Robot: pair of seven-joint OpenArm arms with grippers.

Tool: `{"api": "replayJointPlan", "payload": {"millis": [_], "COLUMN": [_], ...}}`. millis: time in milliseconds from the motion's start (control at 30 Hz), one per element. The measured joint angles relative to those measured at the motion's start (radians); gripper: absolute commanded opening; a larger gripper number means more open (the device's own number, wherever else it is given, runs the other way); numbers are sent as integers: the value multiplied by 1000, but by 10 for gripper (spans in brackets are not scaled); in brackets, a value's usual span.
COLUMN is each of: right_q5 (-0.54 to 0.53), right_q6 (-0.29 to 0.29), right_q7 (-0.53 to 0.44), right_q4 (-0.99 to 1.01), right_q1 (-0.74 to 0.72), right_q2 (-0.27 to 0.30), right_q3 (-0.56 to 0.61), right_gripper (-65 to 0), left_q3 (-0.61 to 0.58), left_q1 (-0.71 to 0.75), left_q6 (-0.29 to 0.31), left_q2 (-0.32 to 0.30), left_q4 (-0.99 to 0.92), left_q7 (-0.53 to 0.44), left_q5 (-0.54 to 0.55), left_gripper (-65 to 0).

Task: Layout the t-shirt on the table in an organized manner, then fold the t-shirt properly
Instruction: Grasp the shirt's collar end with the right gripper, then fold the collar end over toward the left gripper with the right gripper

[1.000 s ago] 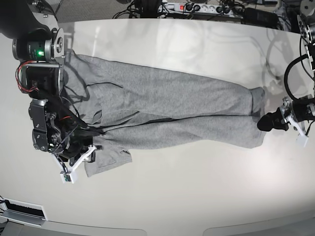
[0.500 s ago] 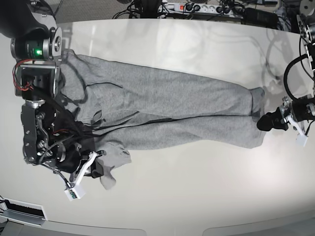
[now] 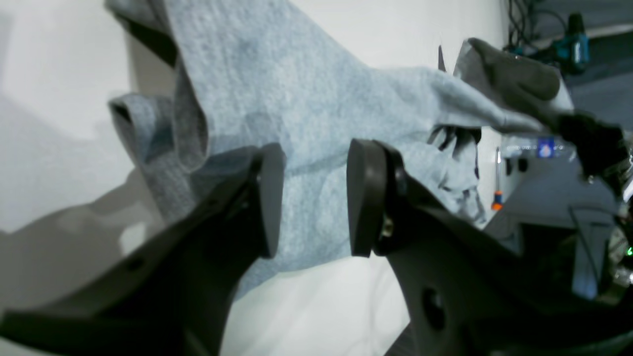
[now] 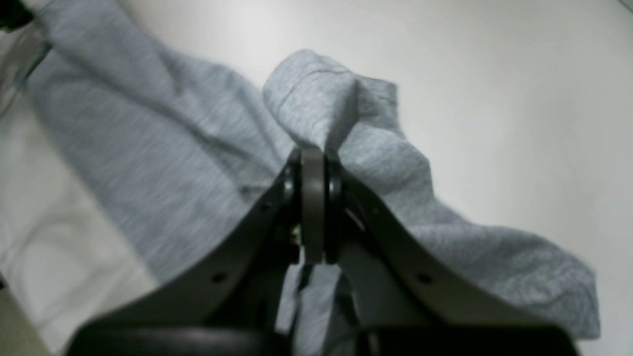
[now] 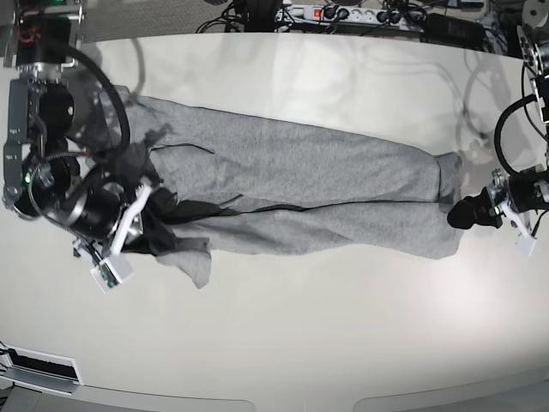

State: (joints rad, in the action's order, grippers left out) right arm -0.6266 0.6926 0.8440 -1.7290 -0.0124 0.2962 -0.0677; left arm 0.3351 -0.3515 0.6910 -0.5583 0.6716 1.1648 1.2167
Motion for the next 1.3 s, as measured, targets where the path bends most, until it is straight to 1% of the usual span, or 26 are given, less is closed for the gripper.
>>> {"api": "replayJointPlan", "payload": {"millis": [133, 233, 367, 533, 600, 633, 667, 733, 767, 800, 867, 933, 1000, 1133, 1167, 1200, 1233, 1300], "right_q5": [-17, -56, -61, 6, 44, 68, 101, 149, 177, 212, 300, 327, 271, 41, 12, 9, 26, 98], "right_q6": [0, 0, 1, 0, 1, 1, 1, 1, -3, -33, -89, -120, -117, -34, -26, -26, -39, -107], "right_q7": [30, 57, 81, 82, 58, 33, 2, -34, -44, -44, -38, -38, -36, -37, -43, -55, -72, -80], "right_q4": [-153, -239, -262, -262, -259, -251, -238, -202, -180, -162, -150, -151, -162, -177, -177, -177, -177, -171], "right_q1": [88, 152, 215, 274, 275, 275, 272, 272, 272, 274, 276, 274, 272, 272, 272, 272, 272, 252], "right_q2": [14, 31, 31, 30, 31, 30, 30, 31, 30, 30, 28, 38, 50, 45, 34, 19, 3, -35], "right_q3": [0, 0, 0, 0, 0, 0, 0, 0, 0, 0, 0, 0, 0, 0, 0, 0, 0, 0], "right_gripper": [-650, -650, -650, -650, -650, -614, -527, -328, -260, -227, -224, -226, -228, -229, -233, -233, -232, -232], "left_q3": [0, 0, 0, 0, 0, 0, 0, 0, 0, 0, 0, 0, 0, 0, 0, 0, 0, 0], "left_q1": [0, 0, 0, 0, 0, 0, 0, 0, 0, 0, 0, -1, -4, -6, -6, -6, -6, -6], "left_q6": [0, -1, -1, -1, -1, -1, -2, -1, -1, -1, -1, -1, -2, -1, -1, -1, -1, -2], "left_q2": [2, 2, 2, 2, 2, 2, 2, 2, 2, 1, -5, -17, -27, -34, -35, -37, -39, -38], "left_q4": [0, 0, 0, 0, 0, 0, 0, 0, 0, 0, 0, 0, 0, 0, 0, 0, 0, 0], "left_q7": [3, 2, 2, -1, -1, 0, -1, 0, 1, 5, 7, 6, 6, 7, 8, 13, 15, 15], "left_q5": [3, 3, 3, 7, 24, 33, 33, 33, 33, 33, 34, 34, 37, 48, 48, 49, 48, 48], "left_gripper": [-414, -414, -414, -414, -414, -414, -414, -414, -414, -414, -414, -414, -414, -414, -414, -414, -414, -414]}}
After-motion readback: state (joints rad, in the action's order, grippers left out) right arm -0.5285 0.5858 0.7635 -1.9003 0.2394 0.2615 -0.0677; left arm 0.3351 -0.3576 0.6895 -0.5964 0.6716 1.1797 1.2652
